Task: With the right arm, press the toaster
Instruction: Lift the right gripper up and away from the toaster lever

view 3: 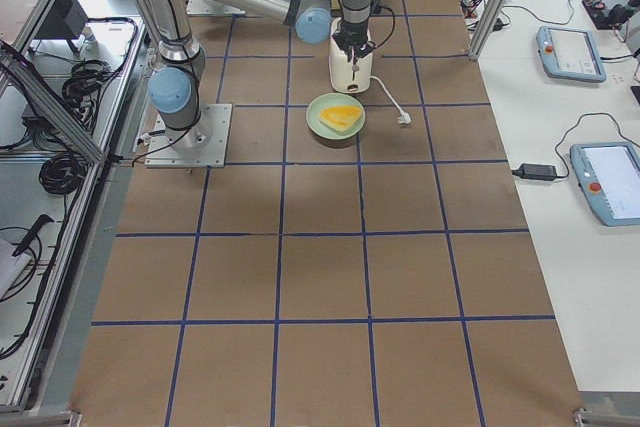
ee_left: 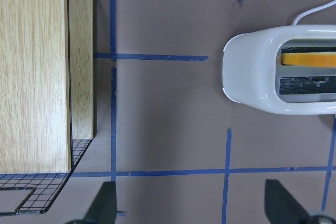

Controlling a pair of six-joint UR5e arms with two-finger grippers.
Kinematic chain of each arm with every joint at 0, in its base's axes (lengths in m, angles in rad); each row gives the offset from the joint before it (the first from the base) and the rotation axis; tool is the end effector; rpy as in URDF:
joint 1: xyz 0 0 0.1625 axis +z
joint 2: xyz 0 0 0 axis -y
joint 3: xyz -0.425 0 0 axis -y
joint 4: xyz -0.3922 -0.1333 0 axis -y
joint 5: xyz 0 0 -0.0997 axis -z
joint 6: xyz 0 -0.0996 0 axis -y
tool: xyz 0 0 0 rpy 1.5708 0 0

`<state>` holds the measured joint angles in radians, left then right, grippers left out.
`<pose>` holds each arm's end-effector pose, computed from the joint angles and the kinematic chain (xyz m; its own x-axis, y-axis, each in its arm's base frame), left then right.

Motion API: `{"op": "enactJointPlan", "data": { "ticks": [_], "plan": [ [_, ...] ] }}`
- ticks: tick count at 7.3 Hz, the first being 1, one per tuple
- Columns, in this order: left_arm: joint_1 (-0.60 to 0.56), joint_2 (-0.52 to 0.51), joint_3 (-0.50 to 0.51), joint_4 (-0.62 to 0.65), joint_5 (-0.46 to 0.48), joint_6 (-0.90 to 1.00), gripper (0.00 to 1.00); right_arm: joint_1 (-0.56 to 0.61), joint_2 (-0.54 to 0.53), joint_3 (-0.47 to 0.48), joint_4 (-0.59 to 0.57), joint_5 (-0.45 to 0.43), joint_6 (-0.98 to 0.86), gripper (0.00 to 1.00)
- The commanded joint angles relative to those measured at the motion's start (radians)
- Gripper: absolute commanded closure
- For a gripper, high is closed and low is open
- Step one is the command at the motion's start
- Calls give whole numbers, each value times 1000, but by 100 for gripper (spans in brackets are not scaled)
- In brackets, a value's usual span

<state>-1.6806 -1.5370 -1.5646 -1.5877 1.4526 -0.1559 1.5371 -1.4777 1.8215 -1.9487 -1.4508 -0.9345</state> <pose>-0.1967 -0.4607 0.5064 -0.9918 -0.0441 0.1200 -0.0450 0.9990 -0.0045 0.1279 -0.5164 0.3580 -0.6168 -0.7859 -0.0437 -0.7782 0.6172 -0.1165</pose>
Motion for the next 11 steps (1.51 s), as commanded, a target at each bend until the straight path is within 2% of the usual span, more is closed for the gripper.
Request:
{"op": "enactJointPlan", "data": {
  "ticks": [1, 2, 4, 5, 7, 9, 11],
  "plan": [
    [-1, 0, 0, 0, 0, -1, 0, 3, -53, -5, 88, -2, 407, 0],
    [-1, 0, 0, 0, -1, -1, 0, 2, -67, -22, 115, -13, 466, 0],
    [-1, 0, 0, 0, 0, -1, 0, 3, -76, -121, 274, -72, 584, 0],
    [1, 0, 0, 0, 0, -1, 0, 3, -87, -152, 340, -69, 627, 0],
    [-1, 0, 0, 0, 0, -1, 0, 2, -163, -148, 373, -69, 695, 0],
    [1, 0, 0, 0, 0, -1, 0, 5, -156, -162, 364, -59, 726, 0],
    [-1, 0, 0, 0, 0, -1, 0, 5, -122, -229, 367, -75, 749, 0]
  ]
}}
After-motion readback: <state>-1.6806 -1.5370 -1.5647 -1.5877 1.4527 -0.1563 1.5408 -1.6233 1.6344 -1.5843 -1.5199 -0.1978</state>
